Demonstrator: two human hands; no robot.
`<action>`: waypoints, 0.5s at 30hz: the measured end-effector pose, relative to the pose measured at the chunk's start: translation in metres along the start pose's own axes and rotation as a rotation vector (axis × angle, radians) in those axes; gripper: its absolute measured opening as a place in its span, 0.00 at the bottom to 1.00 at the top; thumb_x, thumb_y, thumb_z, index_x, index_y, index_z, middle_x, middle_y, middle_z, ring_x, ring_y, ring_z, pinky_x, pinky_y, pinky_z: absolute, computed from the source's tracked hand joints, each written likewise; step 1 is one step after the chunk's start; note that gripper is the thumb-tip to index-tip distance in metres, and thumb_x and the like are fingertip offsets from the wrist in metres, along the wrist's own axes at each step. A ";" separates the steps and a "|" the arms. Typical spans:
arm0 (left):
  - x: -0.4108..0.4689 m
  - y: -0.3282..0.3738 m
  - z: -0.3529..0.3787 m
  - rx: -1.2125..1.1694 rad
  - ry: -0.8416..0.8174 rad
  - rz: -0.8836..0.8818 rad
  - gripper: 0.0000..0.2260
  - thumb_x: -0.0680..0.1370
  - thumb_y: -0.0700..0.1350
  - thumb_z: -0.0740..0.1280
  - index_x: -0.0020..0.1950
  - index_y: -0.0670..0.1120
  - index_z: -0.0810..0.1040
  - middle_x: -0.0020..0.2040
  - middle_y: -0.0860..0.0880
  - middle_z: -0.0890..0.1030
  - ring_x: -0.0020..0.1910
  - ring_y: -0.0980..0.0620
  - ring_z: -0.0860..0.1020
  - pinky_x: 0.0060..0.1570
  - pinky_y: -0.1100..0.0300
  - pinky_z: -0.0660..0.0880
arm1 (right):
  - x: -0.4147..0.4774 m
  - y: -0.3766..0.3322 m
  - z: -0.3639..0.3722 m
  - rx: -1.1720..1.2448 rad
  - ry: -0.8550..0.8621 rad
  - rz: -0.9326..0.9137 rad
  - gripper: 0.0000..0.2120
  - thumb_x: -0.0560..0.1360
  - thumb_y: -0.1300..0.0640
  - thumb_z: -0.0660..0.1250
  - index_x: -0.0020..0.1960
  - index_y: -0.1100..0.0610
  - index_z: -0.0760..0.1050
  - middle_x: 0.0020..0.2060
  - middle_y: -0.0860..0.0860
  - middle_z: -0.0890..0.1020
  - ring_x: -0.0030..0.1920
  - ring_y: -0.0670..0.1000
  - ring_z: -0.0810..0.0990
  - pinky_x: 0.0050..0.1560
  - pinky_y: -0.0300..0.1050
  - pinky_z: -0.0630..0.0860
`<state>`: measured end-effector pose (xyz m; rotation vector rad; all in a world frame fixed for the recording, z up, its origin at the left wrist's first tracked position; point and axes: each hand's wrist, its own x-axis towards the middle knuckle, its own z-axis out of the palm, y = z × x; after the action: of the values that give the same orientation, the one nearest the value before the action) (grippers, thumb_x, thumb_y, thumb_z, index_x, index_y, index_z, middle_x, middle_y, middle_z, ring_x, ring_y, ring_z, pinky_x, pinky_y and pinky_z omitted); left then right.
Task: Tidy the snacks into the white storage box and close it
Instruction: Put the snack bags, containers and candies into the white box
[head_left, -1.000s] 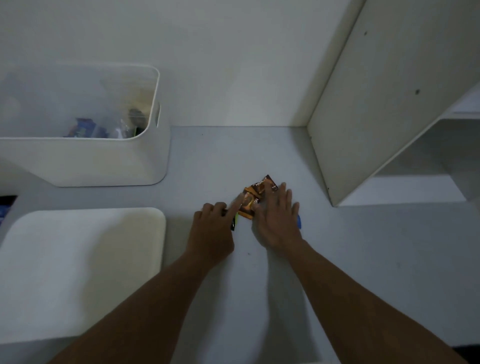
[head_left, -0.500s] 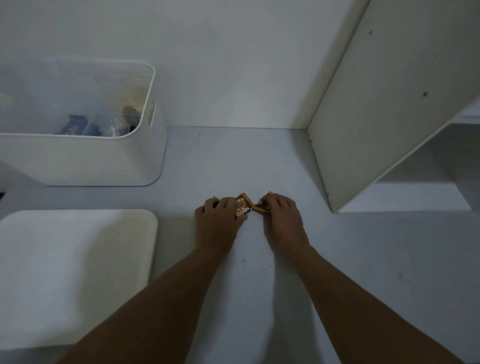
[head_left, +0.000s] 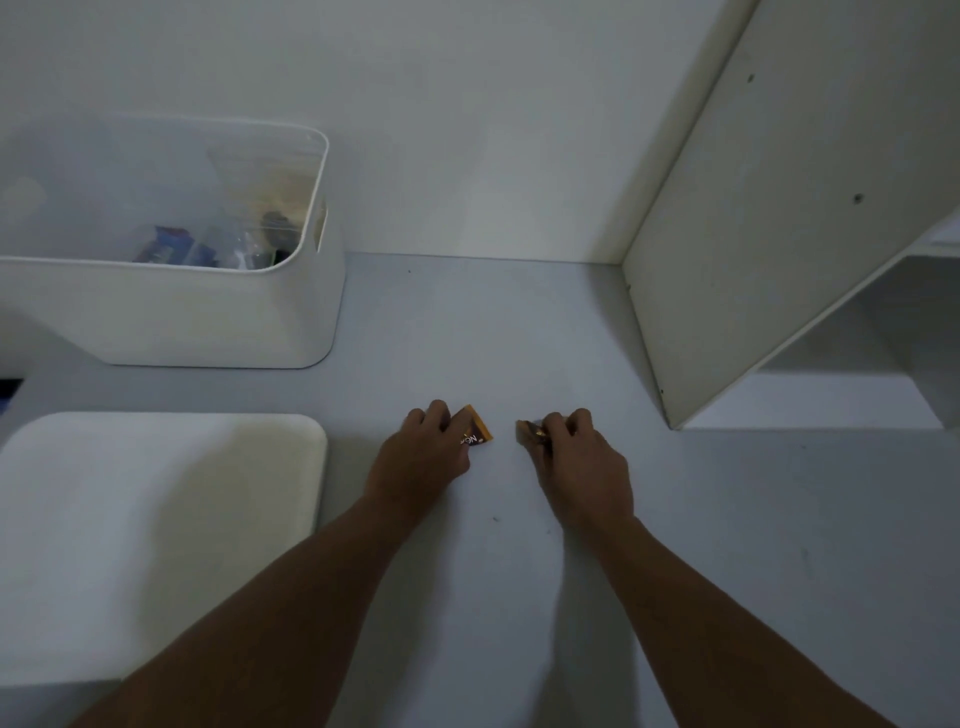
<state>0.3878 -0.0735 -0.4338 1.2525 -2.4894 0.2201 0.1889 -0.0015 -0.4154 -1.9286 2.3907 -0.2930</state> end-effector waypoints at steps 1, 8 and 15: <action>-0.002 -0.001 -0.001 -0.031 -0.008 -0.008 0.16 0.69 0.45 0.63 0.55 0.47 0.79 0.38 0.47 0.75 0.30 0.47 0.73 0.19 0.58 0.69 | 0.000 -0.003 -0.002 -0.016 -0.012 -0.012 0.17 0.82 0.42 0.54 0.57 0.53 0.73 0.50 0.52 0.73 0.42 0.55 0.79 0.35 0.46 0.74; 0.005 -0.021 -0.059 -0.117 -0.082 -0.073 0.19 0.71 0.50 0.60 0.57 0.50 0.81 0.41 0.49 0.76 0.34 0.49 0.76 0.21 0.60 0.70 | 0.013 -0.030 -0.035 -0.079 -0.100 -0.037 0.18 0.83 0.43 0.51 0.57 0.54 0.73 0.51 0.51 0.76 0.46 0.54 0.80 0.40 0.47 0.73; 0.043 -0.088 -0.168 -0.167 -0.031 -0.185 0.18 0.75 0.51 0.68 0.64 0.50 0.76 0.49 0.46 0.77 0.46 0.45 0.76 0.32 0.53 0.77 | 0.075 -0.118 -0.117 0.026 0.113 -0.141 0.17 0.81 0.43 0.57 0.51 0.56 0.75 0.45 0.52 0.78 0.40 0.56 0.80 0.35 0.46 0.72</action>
<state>0.4738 -0.1098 -0.2635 1.4129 -2.3424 -0.0525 0.2672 -0.0851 -0.2736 -2.1269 2.3072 -0.4496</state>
